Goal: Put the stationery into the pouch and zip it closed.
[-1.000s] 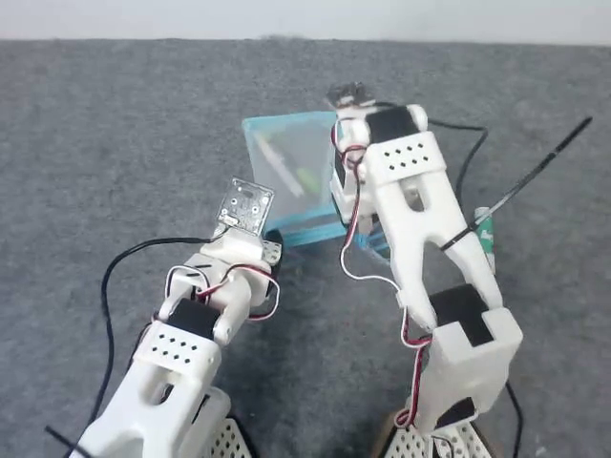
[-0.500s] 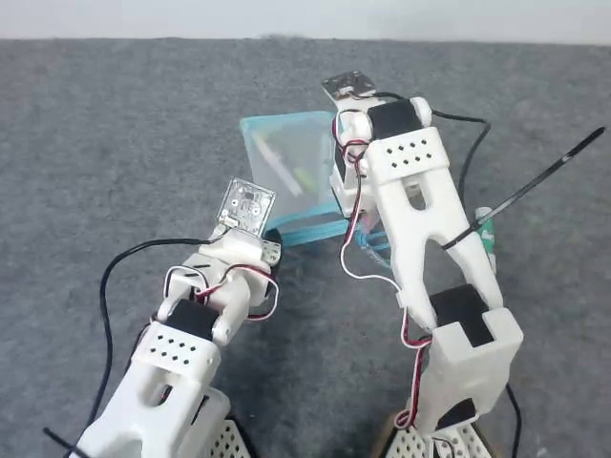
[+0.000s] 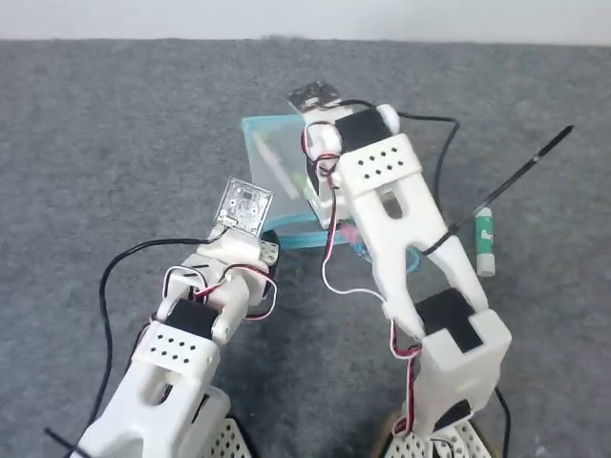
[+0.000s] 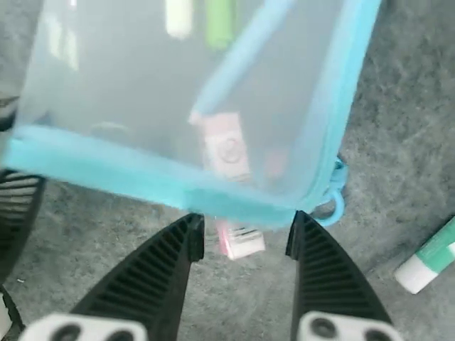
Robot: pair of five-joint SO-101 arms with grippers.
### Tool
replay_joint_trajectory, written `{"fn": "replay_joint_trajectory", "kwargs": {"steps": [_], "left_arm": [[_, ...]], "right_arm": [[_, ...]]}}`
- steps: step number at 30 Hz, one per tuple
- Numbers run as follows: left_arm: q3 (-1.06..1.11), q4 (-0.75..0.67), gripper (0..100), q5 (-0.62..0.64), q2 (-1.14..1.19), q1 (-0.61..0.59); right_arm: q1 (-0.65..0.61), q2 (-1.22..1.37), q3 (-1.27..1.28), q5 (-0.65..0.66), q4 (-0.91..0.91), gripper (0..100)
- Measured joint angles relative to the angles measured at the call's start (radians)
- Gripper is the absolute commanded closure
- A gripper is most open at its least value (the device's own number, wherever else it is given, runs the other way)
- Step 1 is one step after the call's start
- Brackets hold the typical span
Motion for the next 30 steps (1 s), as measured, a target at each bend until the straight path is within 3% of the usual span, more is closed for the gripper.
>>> {"fn": "replay_joint_trajectory", "kwargs": {"steps": [6, 11, 23, 30], "left_arm": [[0.002, 0.002, 99, -0.002, 0.0, 0.0], [0.002, 0.002, 99, -0.006, 0.0, 0.0], [0.002, 0.002, 99, -0.005, 0.0, 0.0], [0.002, 0.002, 99, -0.002, 0.0, 0.0]], "right_arm": [[0.0, -0.068, 0.002, 0.021, 0.0, 82.2], [0.054, -0.121, 0.153, 0.063, -0.058, 92.8], [0.098, -0.546, 0.924, 0.242, -0.509, 96.1], [0.098, -0.552, 0.991, 0.247, -0.609, 96.1]]}}
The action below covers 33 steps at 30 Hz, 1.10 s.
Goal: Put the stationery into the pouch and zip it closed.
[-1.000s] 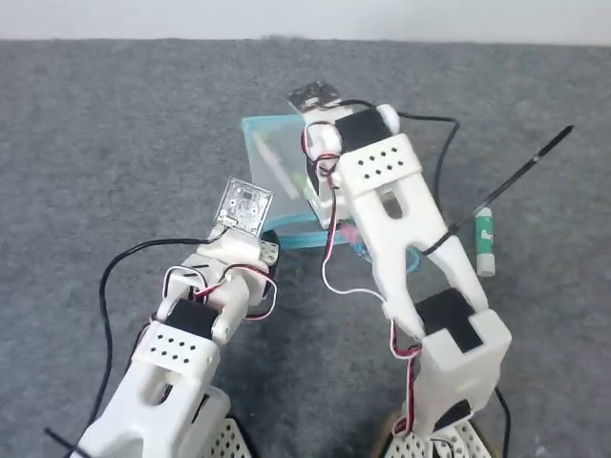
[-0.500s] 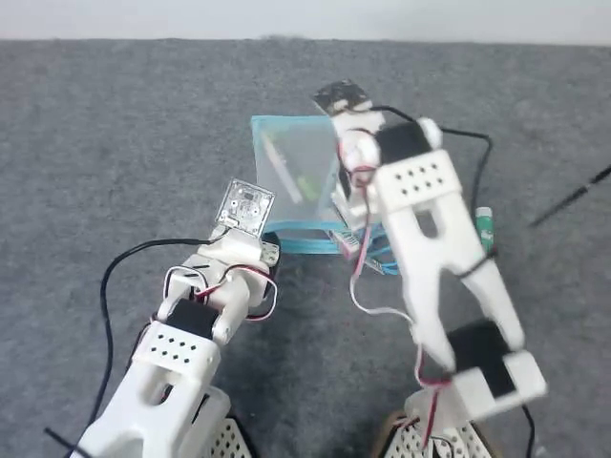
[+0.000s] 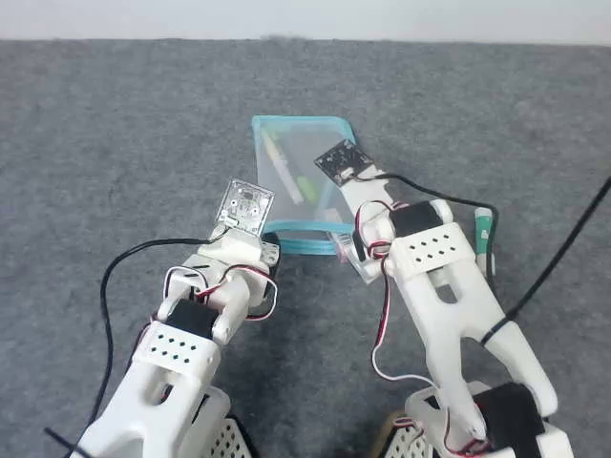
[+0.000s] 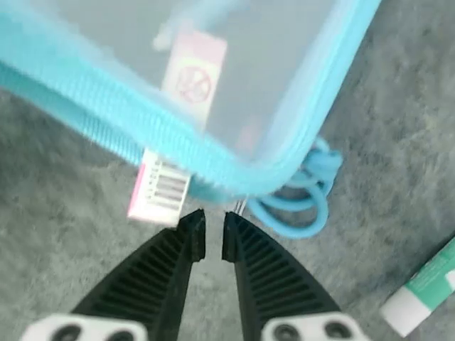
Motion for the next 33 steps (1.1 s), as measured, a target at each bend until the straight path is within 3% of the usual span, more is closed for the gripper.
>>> {"fn": "replay_joint_trajectory", "kwargs": {"steps": [8, 21, 28, 33], "left_arm": [[0.0, 0.0, 99, 0.002, 0.0, -0.002], [0.0, 0.0, 99, 0.002, 0.0, -0.006], [0.0, 0.0, 99, -0.003, 0.0, -0.097], [0.0, 0.0, 99, -0.003, 0.0, -0.097]], "right_arm": [[-0.074, 0.0, -0.014, -0.051, -0.087, 96.1], [-0.078, 0.149, -0.19, -0.083, -0.089, 96.1], [-0.084, 0.107, -0.192, -0.133, 0.034, 96.1], [-0.155, 0.032, -0.173, -0.133, 0.055, 96.1]]}}
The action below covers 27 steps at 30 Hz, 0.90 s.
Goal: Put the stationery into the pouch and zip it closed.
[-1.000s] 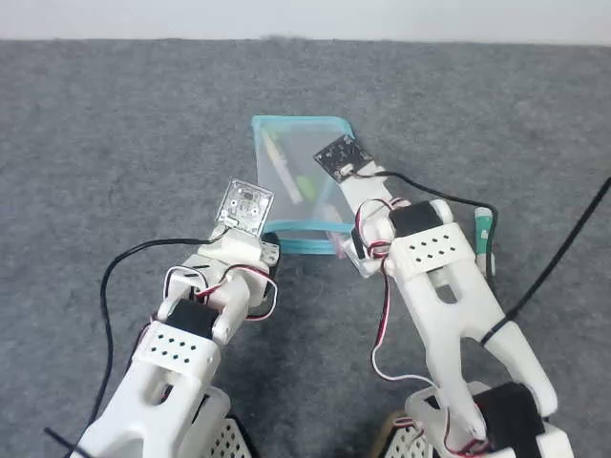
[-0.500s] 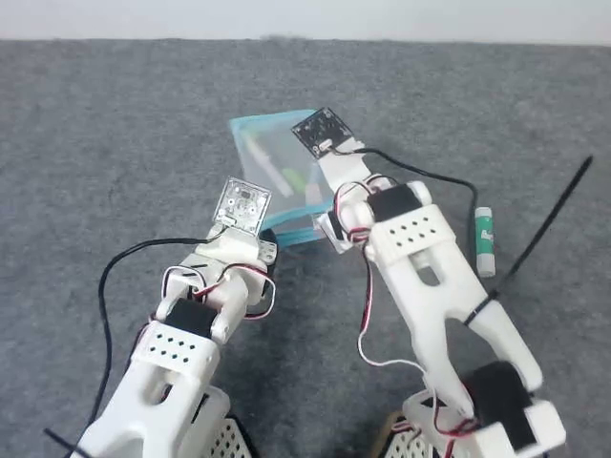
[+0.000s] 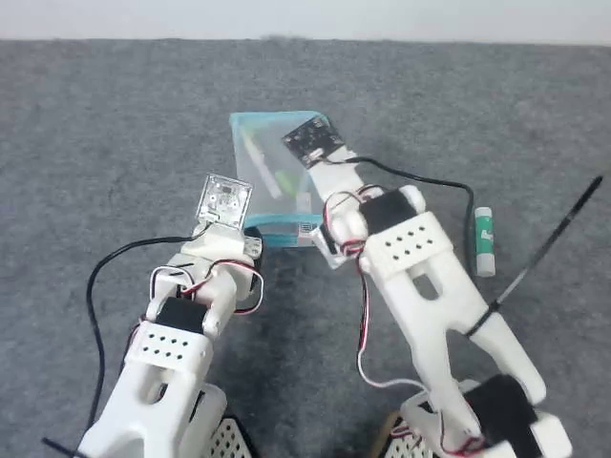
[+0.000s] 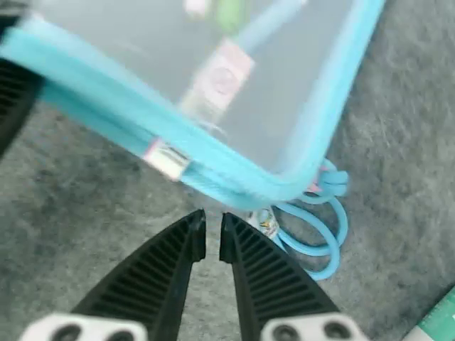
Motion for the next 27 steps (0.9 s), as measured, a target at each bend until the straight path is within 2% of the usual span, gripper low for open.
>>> {"fn": "replay_joint_trajectory", "kwargs": {"steps": [4, 8, 17, 24, 27], "left_arm": [[0.0, 0.0, 99, 0.005, 0.0, 0.023], [0.0, 0.0, 99, 0.005, 0.0, 0.035], [-0.002, -0.009, 99, 0.005, 0.0, 0.035], [-0.003, -0.023, 99, 0.003, 0.0, 0.035], [-0.025, -0.014, 99, 0.011, 0.0, -0.075]], "right_arm": [[-0.071, -0.003, 0.083, 0.0, -0.103, 96.1], [-0.086, -0.003, 0.135, 0.0, -0.222, 96.1], [0.023, 0.028, 0.135, -0.025, -0.457, 95.7], [0.089, 0.017, 0.137, -0.087, -0.411, 95.7], [0.14, -0.069, 0.152, -0.087, -0.313, 95.7]]}}
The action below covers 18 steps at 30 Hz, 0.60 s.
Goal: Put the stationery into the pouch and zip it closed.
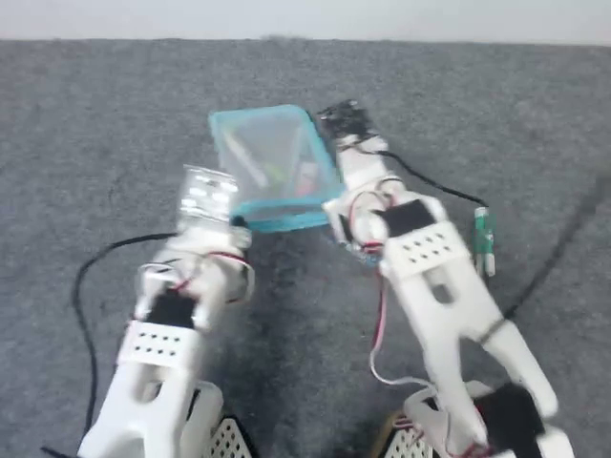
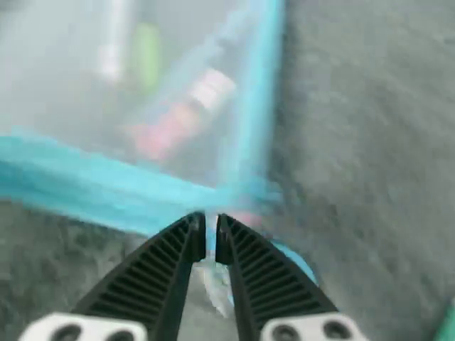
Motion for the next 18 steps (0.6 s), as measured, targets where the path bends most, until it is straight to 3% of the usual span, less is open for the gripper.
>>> {"fn": "replay_joint_trajectory", "kwargs": {"steps": [2, 4, 11, 13, 16, 18], "left_arm": [[-0.012, 0.0, 99, 0.035, 0.0, -0.095], [-0.014, 0.002, 99, 0.048, 0.0, -0.092], [0.043, 0.005, 99, -0.118, 0.0, 0.259], [0.014, 0.023, 99, -0.121, 0.0, 0.206], [-0.037, 0.038, 99, -0.063, 0.0, -0.002], [-0.041, 0.044, 99, -0.041, 0.0, -0.072]], "right_arm": [[0.018, -0.075, 0.057, 0.0, 0.034, 95.7], [0.015, -0.13, 0.143, 0.0, 0.028, 95.7], [0.021, -0.178, 0.367, -0.002, -0.12, 95.7], [0.018, -0.186, 0.374, 0.0, -0.137, 95.7], [0.031, -0.19, 0.388, -0.002, -0.158, 95.7], [0.021, -0.192, 0.385, 0.0, -0.17, 95.7]]}}
